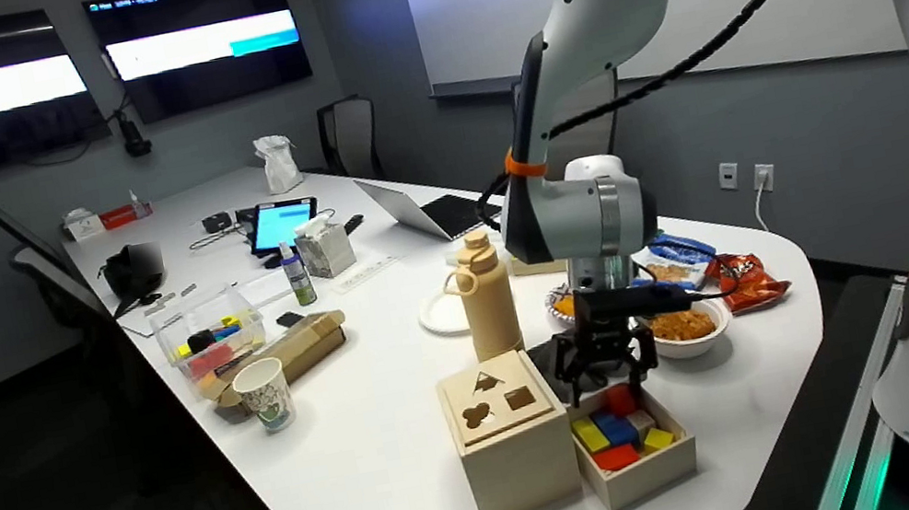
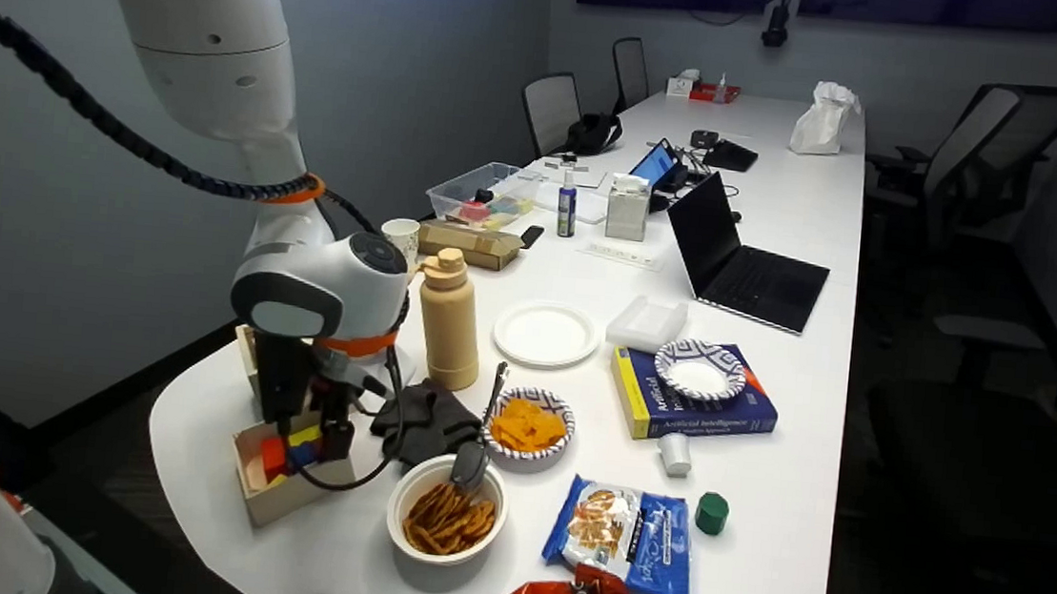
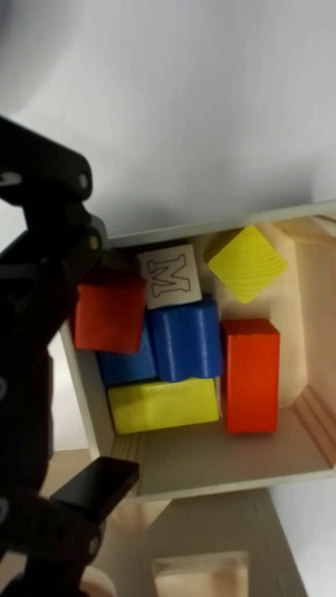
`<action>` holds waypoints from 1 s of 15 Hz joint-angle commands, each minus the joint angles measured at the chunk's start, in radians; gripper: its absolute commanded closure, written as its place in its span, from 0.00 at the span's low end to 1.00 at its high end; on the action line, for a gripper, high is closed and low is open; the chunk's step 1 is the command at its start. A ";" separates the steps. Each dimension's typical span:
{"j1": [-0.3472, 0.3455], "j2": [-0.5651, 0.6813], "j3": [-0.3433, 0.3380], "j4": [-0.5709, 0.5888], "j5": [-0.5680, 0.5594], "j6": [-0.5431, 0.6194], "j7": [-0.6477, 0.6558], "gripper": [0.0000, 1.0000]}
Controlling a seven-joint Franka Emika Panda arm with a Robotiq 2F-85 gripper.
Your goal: Close the shape sorter, pick up an orange cube from the brown box and put it inside the shape sorter using the square shaped opening
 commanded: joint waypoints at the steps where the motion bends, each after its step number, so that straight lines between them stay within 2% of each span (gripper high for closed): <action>1: 0.003 0.008 -0.005 -0.005 -0.031 0.004 -0.042 0.00; 6: 0.027 0.011 -0.024 -0.003 -0.091 0.004 -0.017 0.00; 9: 0.042 0.011 -0.041 -0.003 -0.123 0.004 0.002 0.31; 11: 0.056 0.014 -0.057 -0.002 -0.147 0.007 0.026 0.33; 15: 0.087 0.019 -0.083 0.000 -0.189 0.007 0.083 0.24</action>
